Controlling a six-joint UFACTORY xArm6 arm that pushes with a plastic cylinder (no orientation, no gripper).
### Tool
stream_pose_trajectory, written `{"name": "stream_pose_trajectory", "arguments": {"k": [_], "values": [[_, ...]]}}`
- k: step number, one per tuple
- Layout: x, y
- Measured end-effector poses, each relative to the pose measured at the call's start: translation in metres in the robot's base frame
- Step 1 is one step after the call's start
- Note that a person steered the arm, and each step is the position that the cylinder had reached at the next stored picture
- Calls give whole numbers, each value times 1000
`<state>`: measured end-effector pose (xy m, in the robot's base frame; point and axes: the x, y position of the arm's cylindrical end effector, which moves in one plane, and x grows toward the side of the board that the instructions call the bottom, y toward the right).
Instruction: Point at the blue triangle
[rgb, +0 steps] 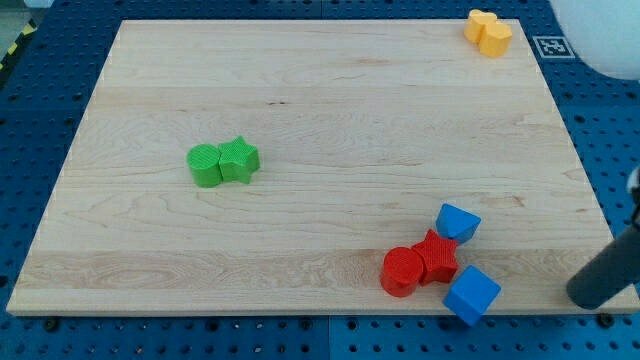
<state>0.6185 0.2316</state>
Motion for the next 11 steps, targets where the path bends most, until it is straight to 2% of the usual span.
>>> {"name": "stream_pose_trajectory", "arguments": {"k": [1, 3, 4, 6, 7, 9, 11], "values": [[-14, -28], [-73, -51], [-88, -74], [-109, -78], [-109, -77], [-104, -36], [-68, -32]]}}
